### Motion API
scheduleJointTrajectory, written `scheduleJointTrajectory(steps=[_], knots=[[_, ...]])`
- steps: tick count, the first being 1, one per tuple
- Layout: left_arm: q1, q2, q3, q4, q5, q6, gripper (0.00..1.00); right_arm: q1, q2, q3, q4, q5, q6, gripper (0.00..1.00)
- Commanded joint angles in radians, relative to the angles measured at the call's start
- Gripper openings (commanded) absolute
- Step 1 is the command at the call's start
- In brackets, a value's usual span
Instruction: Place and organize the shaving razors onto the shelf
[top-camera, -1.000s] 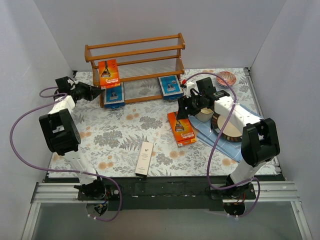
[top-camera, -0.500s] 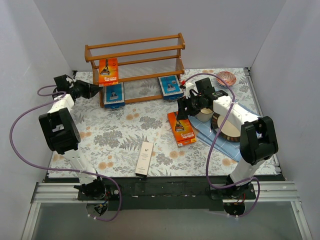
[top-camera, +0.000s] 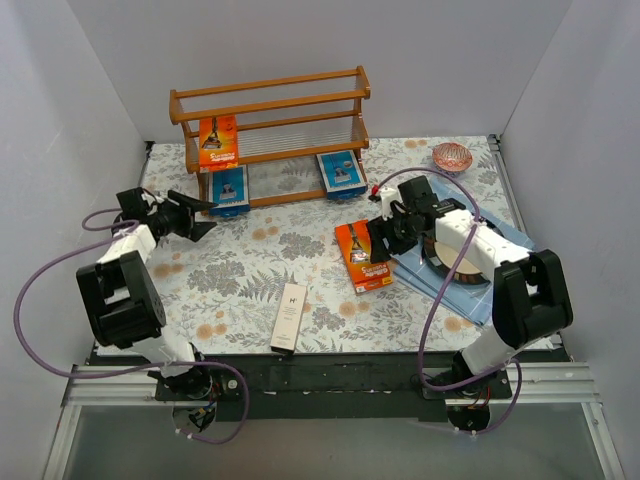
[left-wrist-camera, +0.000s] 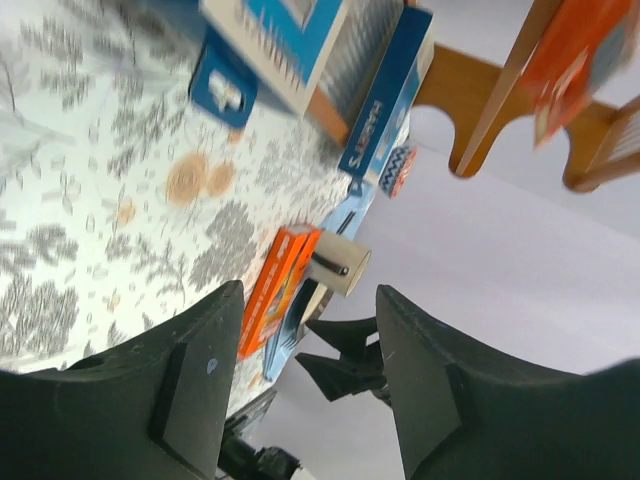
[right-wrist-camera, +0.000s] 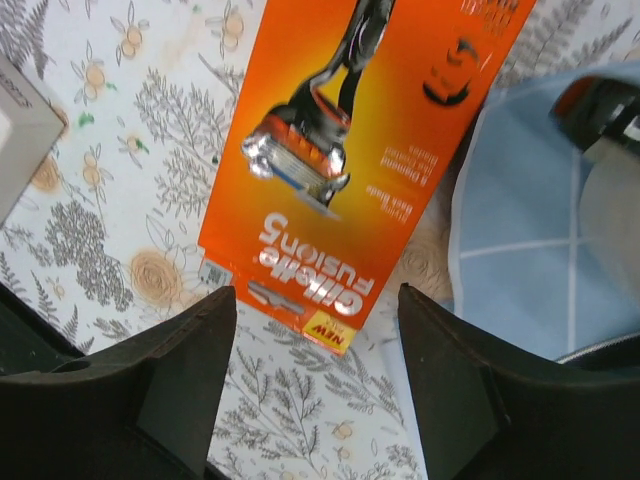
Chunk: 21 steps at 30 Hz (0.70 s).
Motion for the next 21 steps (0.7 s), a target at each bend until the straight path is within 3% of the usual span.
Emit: scheduleJointTrajectory(steps=[1, 9, 21], knots=[[-0.001, -0.153, -0.121, -0.011, 0.033, 0.062, 0.54, -0.006, -0.087, -0.075, -0.035, 0.019, -0.019, 0.71], [-0.006, -0.275, -0.215, -0.034, 0.038, 0.157, 0.56, -0.101, -0.116, -0.203, -0.07, -0.034, -0.017, 0.63], [-0.006, -0.329, -0.221, -0.072, 0.019, 0.269, 0.57, -0.145, -0.035, -0.254, 0.065, -0.223, 0.036, 0.6]])
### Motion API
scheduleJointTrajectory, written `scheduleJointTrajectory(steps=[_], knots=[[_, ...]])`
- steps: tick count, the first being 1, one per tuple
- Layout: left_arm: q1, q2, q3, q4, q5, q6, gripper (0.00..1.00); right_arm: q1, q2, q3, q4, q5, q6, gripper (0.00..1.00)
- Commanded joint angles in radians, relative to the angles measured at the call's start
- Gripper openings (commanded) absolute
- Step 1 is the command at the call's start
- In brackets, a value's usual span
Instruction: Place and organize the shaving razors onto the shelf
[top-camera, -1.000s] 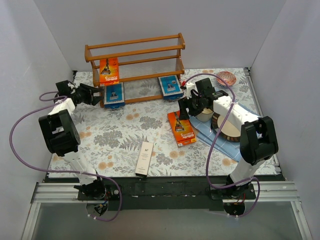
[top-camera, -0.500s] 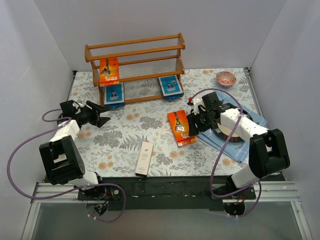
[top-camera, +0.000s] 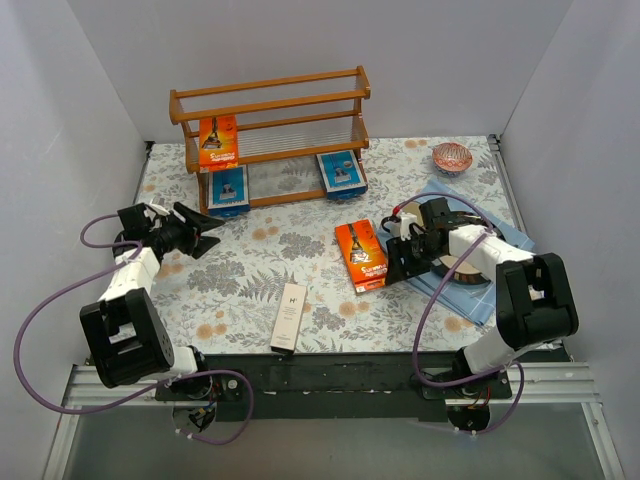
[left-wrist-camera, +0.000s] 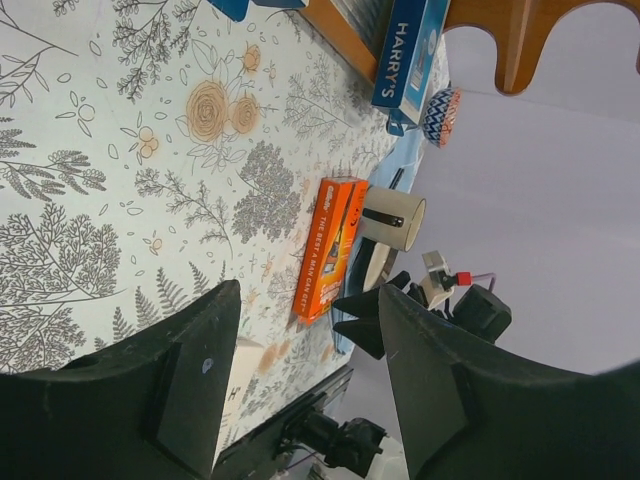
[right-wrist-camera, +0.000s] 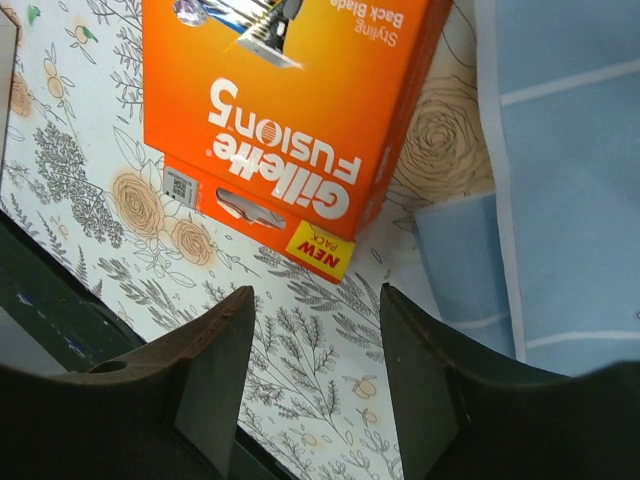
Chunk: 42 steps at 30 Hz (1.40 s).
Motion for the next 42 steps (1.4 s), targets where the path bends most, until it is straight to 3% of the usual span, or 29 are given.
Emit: scheduleJointTrajectory(steps=[1, 12, 17, 20, 21, 23, 24, 26, 30, 35, 42], knots=[[-0.002, -0.048, 0.001, -0.039, -0.008, 0.075, 0.57, -0.006, 0.037, -0.019, 0.072, -0.115, 0.038, 0.6], [0.0, -0.062, -0.016, -0.034, 0.0, 0.067, 0.57, -0.013, 0.096, -0.052, 0.149, -0.122, 0.108, 0.54], [-0.002, -0.069, -0.037, -0.028, 0.006, 0.056, 0.57, -0.019, 0.113, -0.067, 0.196, -0.141, 0.159, 0.45], [0.0, -0.069, -0.057, -0.011, 0.012, 0.037, 0.58, -0.029, 0.116, -0.084, 0.213, -0.154, 0.165, 0.36], [-0.002, -0.069, -0.062, 0.009, 0.03, 0.029, 0.58, -0.033, 0.115, -0.093, 0.216, -0.166, 0.165, 0.26], [-0.005, -0.068, -0.08, 0.036, 0.061, -0.019, 0.62, -0.036, 0.106, -0.098, 0.219, -0.186, 0.157, 0.16], [-0.009, -0.066, -0.083, 0.061, 0.087, -0.032, 0.65, -0.039, 0.101, -0.095, 0.215, -0.203, 0.142, 0.02], [-0.051, -0.065, -0.093, 0.085, 0.115, -0.091, 0.74, -0.039, 0.075, -0.078, 0.204, -0.223, 0.133, 0.01], [-0.199, -0.065, -0.077, 0.144, 0.15, -0.115, 0.83, -0.041, 0.043, -0.019, 0.202, -0.421, 0.137, 0.01], [-0.364, 0.012, -0.06, 0.147, 0.164, -0.157, 0.86, -0.038, 0.037, 0.036, 0.245, -0.605, 0.2, 0.01], [-0.502, 0.237, 0.018, 0.344, 0.166, -0.312, 0.86, -0.038, 0.049, 0.062, 0.387, -0.732, 0.367, 0.01]])
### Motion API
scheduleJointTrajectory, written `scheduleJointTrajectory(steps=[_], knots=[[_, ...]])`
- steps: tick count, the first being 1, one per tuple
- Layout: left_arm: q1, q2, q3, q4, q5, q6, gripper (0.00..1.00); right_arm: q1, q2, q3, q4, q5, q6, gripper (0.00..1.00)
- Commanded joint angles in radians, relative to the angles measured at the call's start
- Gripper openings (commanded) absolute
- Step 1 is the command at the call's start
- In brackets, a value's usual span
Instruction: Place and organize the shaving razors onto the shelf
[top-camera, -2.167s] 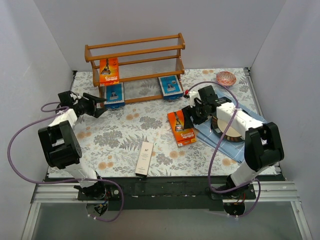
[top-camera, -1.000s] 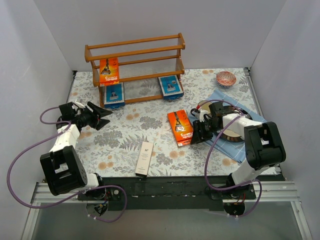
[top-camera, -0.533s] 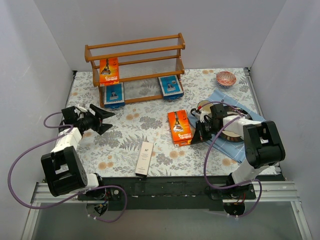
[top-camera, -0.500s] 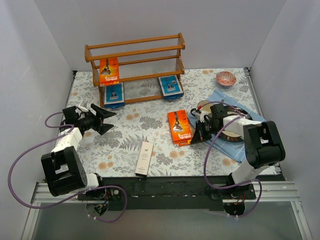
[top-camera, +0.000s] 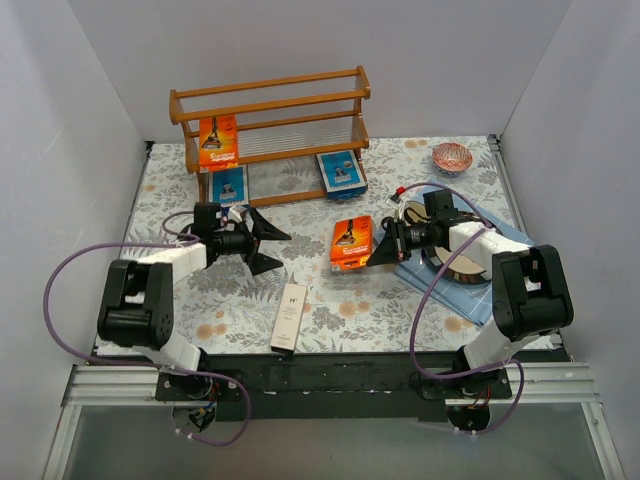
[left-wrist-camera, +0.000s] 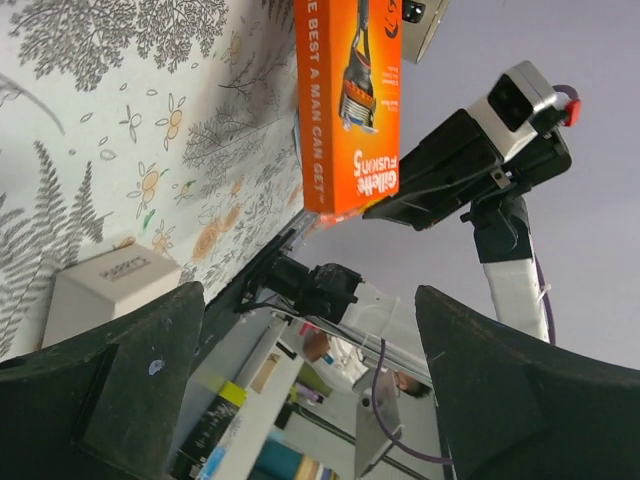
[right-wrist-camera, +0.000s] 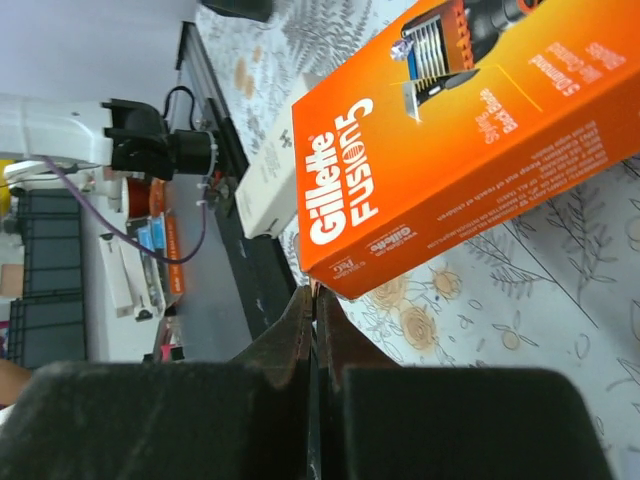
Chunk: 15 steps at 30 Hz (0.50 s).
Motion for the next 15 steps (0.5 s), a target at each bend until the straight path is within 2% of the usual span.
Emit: scheduleJointTrajectory(steps=[1, 8, 15], knots=[[-0.103, 0.113, 0.098, 0.155, 0.021, -0.123, 0.86, -0.001, -0.017, 0.055, 0.11, -0.141, 0.119, 0.01], [-0.227, 0.391, 0.296, 0.27, 0.063, -0.241, 0.84, -0.001, -0.02, 0.043, 0.101, -0.167, 0.122, 0.01], [-0.293, 0.514, 0.385, 0.241, 0.092, -0.309, 0.82, -0.001, -0.037, -0.012, 0.116, -0.162, 0.131, 0.01]])
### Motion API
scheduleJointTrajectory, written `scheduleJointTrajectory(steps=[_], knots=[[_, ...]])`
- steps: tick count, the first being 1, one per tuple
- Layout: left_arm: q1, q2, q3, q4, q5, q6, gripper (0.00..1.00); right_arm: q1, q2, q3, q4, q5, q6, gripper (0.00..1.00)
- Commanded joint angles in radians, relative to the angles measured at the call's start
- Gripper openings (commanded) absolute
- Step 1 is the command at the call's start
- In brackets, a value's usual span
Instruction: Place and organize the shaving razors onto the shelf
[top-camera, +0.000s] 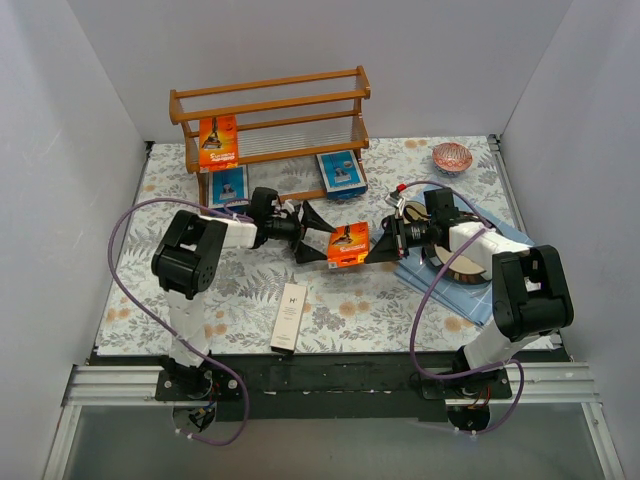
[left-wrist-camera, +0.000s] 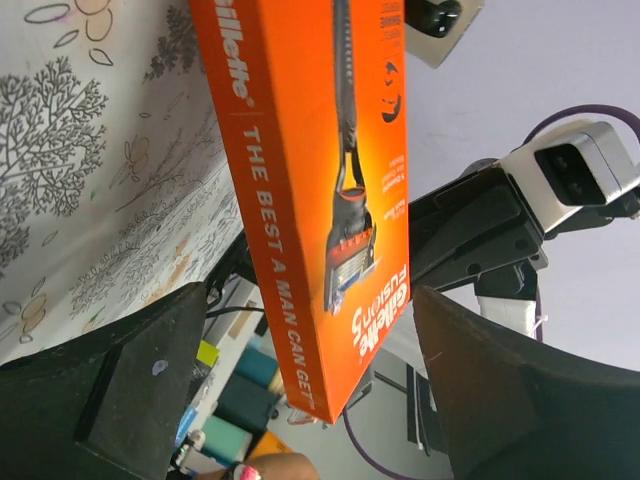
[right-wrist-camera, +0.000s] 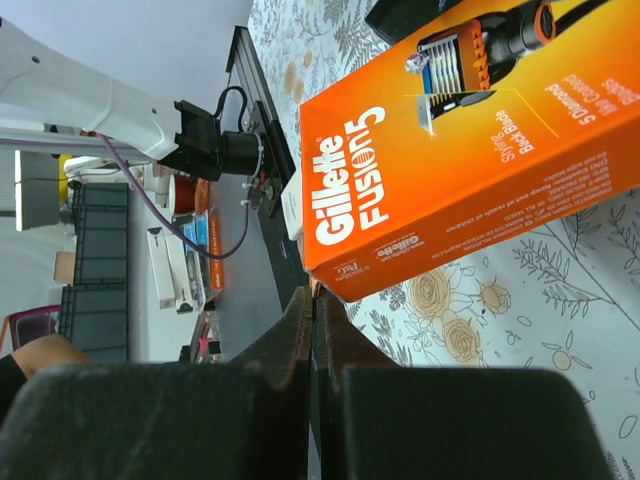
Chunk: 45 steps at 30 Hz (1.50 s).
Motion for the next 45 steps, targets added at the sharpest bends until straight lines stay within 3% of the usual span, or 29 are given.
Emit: scheduleJointTrajectory(steps=[1, 6, 19, 22, 23, 26, 32, 39, 45], knots=[[-0.033, 0.024, 0.044, -0.003, 0.052, -0.077, 0.81, -0.001, -0.032, -0.02, 0.034, -0.046, 0.009, 0.01], [-0.049, 0.043, 0.044, 0.051, 0.073, -0.148, 0.75, -0.001, -0.016, -0.027, 0.027, -0.031, 0.004, 0.01], [-0.049, 0.003, -0.003, 0.212, 0.041, -0.154, 0.2, 0.003, -0.011, -0.018, -0.039, 0.034, -0.026, 0.02], [-0.049, -0.046, -0.034, 0.233, 0.015, -0.119, 0.17, 0.003, -0.038, -0.013, -0.038, 0.052, -0.01, 0.25], [-0.049, -0.057, -0.04, 0.238, 0.01, -0.11, 0.17, -0.001, -0.048, -0.01, -0.033, 0.063, 0.009, 0.39], [-0.046, -0.094, -0.046, 0.241, 0.001, -0.084, 0.17, -0.011, -0.069, -0.027, 0.022, 0.074, 0.111, 0.52], [-0.043, -0.129, -0.02, 0.215, -0.005, -0.036, 0.17, -0.016, -0.055, -0.038, 0.046, 0.091, 0.188, 0.59], [-0.044, -0.147, -0.014, 0.175, -0.007, 0.007, 0.16, -0.037, -0.002, -0.02, 0.164, 0.049, 0.308, 0.59], [-0.047, -0.152, -0.013, 0.161, -0.011, 0.021, 0.16, -0.039, 0.043, 0.023, 0.165, 0.026, 0.322, 0.57]])
